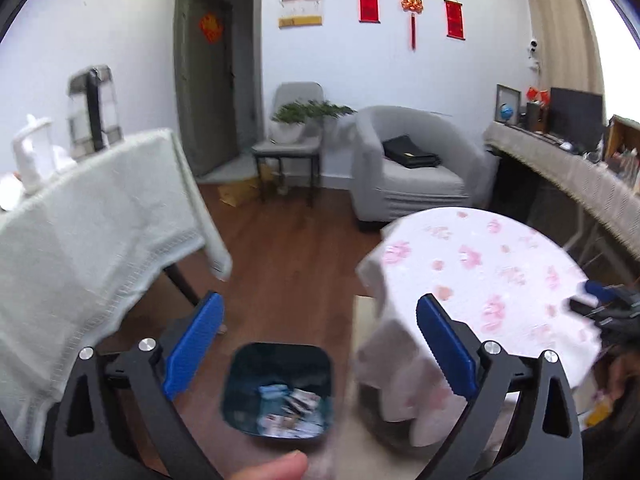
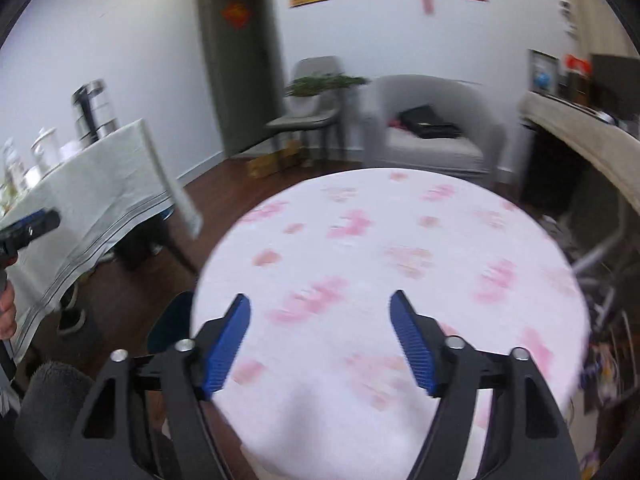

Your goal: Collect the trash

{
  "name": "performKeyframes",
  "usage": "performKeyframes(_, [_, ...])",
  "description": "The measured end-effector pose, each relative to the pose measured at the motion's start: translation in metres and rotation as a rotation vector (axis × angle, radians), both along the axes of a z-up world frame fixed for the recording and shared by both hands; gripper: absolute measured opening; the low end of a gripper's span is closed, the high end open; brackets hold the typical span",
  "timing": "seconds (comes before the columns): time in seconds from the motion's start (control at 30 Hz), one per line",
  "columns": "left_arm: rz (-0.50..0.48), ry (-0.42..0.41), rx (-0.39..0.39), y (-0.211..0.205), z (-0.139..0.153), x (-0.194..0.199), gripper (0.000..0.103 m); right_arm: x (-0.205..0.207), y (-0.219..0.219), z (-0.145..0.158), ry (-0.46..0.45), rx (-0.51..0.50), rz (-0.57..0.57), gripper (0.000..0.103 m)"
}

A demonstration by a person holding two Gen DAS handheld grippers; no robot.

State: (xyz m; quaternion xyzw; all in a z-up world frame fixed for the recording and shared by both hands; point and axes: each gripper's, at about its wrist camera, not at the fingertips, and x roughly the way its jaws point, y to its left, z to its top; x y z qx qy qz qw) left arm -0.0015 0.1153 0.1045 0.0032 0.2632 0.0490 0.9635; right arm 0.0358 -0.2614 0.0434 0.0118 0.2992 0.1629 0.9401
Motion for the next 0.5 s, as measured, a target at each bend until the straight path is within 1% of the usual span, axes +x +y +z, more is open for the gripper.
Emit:
performKeyframes(0.07, [0.011,-0.013,0.01,0.001,-0.002,-0.009,0.099,-0.015,-0.023,0.005,-0.022,-0.016,-0.052,0.083])
performKeyframes(0.1, [0.013,-0.016,0.009,0.001,-0.004,-0.013,0.1,-0.02,-0.031,0.005,-0.028,-0.024,-0.073,0.089])
performKeyframes(0.17, [0.011,-0.028,-0.003,0.002,-0.008,-0.021,0.1,-0.033,-0.048,0.005,-0.037,-0.029,-0.107,0.092])
performKeyframes(0.23, [0.015,-0.042,-0.001,0.002,-0.013,-0.029,0.1,-0.049,-0.066,0.002,-0.042,-0.022,-0.135,0.098])
performKeyframes(0.33, [0.008,-0.057,0.019,-0.001,-0.02,-0.042,0.1,-0.065,-0.076,0.0,-0.043,-0.024,-0.15,0.099])
performKeyframes(0.4, [-0.002,-0.048,0.022,-0.002,-0.026,-0.045,0.1,-0.075,-0.08,-0.003,-0.047,-0.013,-0.156,0.099])
performKeyframes(0.5, [-0.012,-0.04,0.043,-0.003,-0.035,-0.052,0.1,-0.085,-0.072,-0.008,-0.058,-0.019,-0.146,0.099])
